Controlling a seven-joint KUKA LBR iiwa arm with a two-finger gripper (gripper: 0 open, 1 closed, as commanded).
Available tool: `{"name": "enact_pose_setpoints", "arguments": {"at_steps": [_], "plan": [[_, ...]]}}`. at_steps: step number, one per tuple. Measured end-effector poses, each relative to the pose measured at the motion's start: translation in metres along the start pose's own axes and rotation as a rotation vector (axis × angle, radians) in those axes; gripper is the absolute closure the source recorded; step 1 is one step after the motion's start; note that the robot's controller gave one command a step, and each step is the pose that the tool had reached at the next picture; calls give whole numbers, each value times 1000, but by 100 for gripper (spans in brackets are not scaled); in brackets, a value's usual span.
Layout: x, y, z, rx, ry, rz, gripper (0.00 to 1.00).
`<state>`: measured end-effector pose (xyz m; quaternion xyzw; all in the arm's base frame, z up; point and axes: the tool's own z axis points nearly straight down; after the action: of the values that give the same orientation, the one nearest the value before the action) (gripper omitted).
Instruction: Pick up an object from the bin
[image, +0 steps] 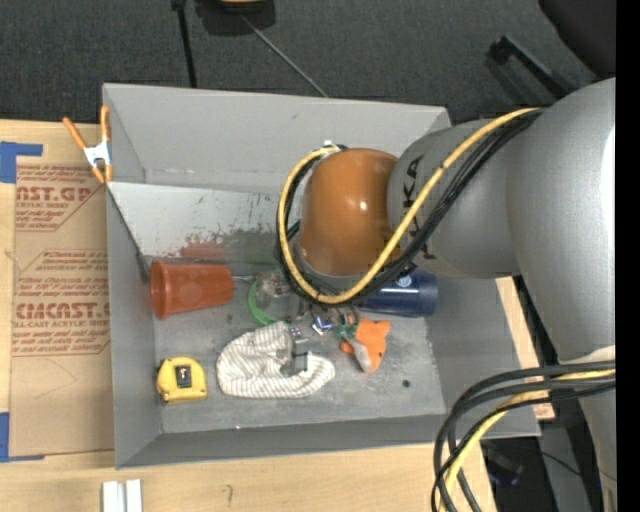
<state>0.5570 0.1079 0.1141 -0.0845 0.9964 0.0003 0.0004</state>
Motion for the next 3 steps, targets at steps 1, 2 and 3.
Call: {"name": "enact_pose_setpoints", "arguments": {"at_steps": [1, 2, 3], "plan": [[-1, -5, 3, 1, -1, 9, 0], [3, 14, 44, 0, 0, -176, 100], [3, 14, 44, -1, 0, -176, 100]]}}
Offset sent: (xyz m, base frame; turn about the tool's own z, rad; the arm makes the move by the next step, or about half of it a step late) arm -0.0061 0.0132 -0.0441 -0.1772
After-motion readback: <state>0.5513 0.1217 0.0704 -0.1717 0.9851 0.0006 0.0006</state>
